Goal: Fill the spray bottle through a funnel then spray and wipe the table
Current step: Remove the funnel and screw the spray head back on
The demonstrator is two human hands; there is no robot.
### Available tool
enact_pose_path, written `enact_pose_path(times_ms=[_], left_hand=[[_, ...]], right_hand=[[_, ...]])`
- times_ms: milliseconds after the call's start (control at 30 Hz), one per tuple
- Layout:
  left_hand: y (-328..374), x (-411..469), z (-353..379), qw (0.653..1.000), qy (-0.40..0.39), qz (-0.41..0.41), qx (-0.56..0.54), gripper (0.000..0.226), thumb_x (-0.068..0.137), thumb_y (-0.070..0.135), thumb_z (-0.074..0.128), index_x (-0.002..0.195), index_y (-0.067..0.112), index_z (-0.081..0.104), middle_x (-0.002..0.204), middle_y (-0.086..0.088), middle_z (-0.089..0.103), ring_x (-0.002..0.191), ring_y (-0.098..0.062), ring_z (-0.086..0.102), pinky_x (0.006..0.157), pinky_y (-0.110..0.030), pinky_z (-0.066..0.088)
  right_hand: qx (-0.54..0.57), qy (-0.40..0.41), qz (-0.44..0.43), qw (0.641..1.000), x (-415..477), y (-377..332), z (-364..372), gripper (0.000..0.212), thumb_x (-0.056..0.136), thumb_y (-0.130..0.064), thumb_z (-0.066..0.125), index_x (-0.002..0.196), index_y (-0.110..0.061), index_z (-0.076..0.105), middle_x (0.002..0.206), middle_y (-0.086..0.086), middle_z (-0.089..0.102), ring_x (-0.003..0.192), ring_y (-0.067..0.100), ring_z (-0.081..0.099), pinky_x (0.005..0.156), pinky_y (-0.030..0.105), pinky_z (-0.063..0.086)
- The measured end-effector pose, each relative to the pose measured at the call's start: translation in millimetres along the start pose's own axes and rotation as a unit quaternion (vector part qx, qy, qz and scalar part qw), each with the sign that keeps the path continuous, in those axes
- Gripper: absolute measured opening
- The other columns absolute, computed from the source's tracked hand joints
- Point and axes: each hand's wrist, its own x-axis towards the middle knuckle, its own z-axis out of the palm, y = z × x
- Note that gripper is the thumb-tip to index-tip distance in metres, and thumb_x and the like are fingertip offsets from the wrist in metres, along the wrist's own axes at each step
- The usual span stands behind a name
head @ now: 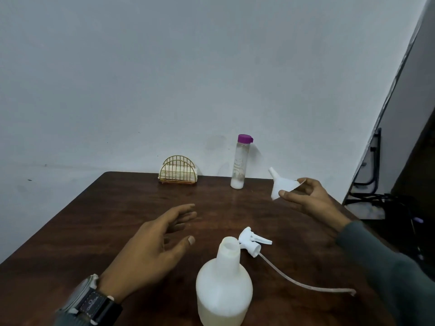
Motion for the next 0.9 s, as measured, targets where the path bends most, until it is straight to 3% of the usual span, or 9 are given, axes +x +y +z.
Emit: enact_pose_path(times_ms=[100, 167, 233, 333, 433, 533, 667, 767, 900], left_hand=[[-8, 9, 1, 1.000, -0.006, -0.007, 0.010, 0.065, 0.092, 0.032, 0.075, 0.142, 0.058, 0.043, 0.134, 0.046, 0.054, 0.122, 0.011, 0.060, 0.108, -0.034, 0.053], [-13, 14, 2, 1.000, 0.007, -0.004, 0.026, 0.061, 0.090, 0.036, 0.075, 0.139, 0.059, 0.046, 0.132, 0.048, 0.055, 0.090, 0.003, 0.072, 0.091, -0.024, 0.056], [-19, 18, 4, 0.998, 0.035, 0.000, 0.045, 0.058, 0.089, 0.034, 0.077, 0.135, 0.055, 0.051, 0.129, 0.049, 0.056, 0.070, 0.010, 0.065, 0.071, -0.012, 0.048], [-27, 26, 4, 0.997, 0.062, 0.006, 0.056, 0.057, 0.087, 0.033, 0.079, 0.134, 0.054, 0.054, 0.128, 0.048, 0.056, 0.099, 0.023, 0.059, 0.080, -0.005, 0.044], [-32, 36, 4, 0.996, 0.061, 0.004, 0.060, 0.056, 0.088, 0.036, 0.076, 0.137, 0.052, 0.054, 0.130, 0.043, 0.058, 0.121, 0.025, 0.049, 0.092, -0.010, 0.044], [-33, 44, 7, 0.996, 0.058, 0.003, 0.067, 0.054, 0.089, 0.037, 0.076, 0.136, 0.052, 0.054, 0.129, 0.040, 0.059, 0.108, 0.027, 0.054, 0.078, -0.013, 0.047], [-37, 45, 11, 0.997, 0.052, 0.006, 0.065, 0.055, 0.089, 0.042, 0.074, 0.138, 0.056, 0.051, 0.132, 0.043, 0.057, 0.119, 0.022, 0.052, 0.076, -0.013, 0.048], [-37, 42, 13, 0.997, 0.047, 0.004, 0.062, 0.056, 0.089, 0.043, 0.074, 0.138, 0.056, 0.051, 0.132, 0.042, 0.057, 0.098, 0.017, 0.062, 0.064, -0.014, 0.047], [-30, 36, 13, 0.998, 0.043, -0.006, 0.055, 0.056, 0.091, 0.041, 0.073, 0.141, 0.052, 0.050, 0.133, 0.040, 0.057, 0.070, 0.018, 0.059, 0.063, -0.015, 0.045]], right_hand=[[-0.080, 0.045, 0.032, 0.995, 37, 28, 10, 0.078, 0.068, -0.023, 0.096, 0.126, -0.013, 0.045, 0.130, 0.006, 0.056, 0.113, 0.020, 0.059, 0.093, 0.038, 0.052], [-0.115, 0.059, 0.055, 0.990, 60, 44, 17, 0.079, 0.066, -0.024, 0.097, 0.122, -0.014, 0.042, 0.126, 0.009, 0.055, 0.107, 0.021, 0.057, 0.086, 0.034, 0.047], [-0.139, 0.060, 0.076, 0.986, 81, 55, 24, 0.083, 0.059, -0.032, 0.098, 0.118, -0.015, 0.041, 0.125, 0.011, 0.056, 0.107, 0.024, 0.059, 0.088, 0.038, 0.052], [-0.216, 0.069, 0.090, 0.970, 116, 71, 31, 0.102, 0.036, -0.062, 0.091, 0.116, -0.025, 0.039, 0.128, 0.009, 0.057, 0.120, 0.031, 0.057, 0.103, 0.052, 0.050], [-0.310, 0.044, 0.099, 0.944, 137, 71, 45, 0.112, 0.051, -0.064, 0.089, 0.141, -0.024, 0.035, 0.146, 0.011, 0.051, 0.142, 0.039, 0.039, 0.116, 0.056, 0.035], [-0.362, 0.043, 0.096, 0.926, 153, 70, 53, 0.112, 0.065, -0.061, 0.086, 0.151, -0.016, 0.031, 0.154, 0.015, 0.045, 0.148, 0.040, 0.030, 0.119, 0.056, 0.028], [-0.397, 0.041, 0.100, 0.912, 165, 72, 54, 0.105, 0.070, -0.064, 0.082, 0.148, -0.011, 0.036, 0.152, 0.018, 0.045, 0.147, 0.041, 0.032, 0.118, 0.055, 0.030], [-0.405, 0.050, 0.094, 0.908, 161, 69, 52, 0.107, 0.066, -0.065, 0.083, 0.145, -0.008, 0.039, 0.147, 0.024, 0.037, 0.141, 0.043, 0.037, 0.115, 0.053, 0.037], [-0.368, 0.057, 0.077, 0.925, 136, 54, 52, 0.105, 0.069, -0.062, 0.083, 0.144, -0.008, 0.034, 0.145, 0.024, 0.034, 0.134, 0.044, 0.045, 0.108, 0.048, 0.045]])
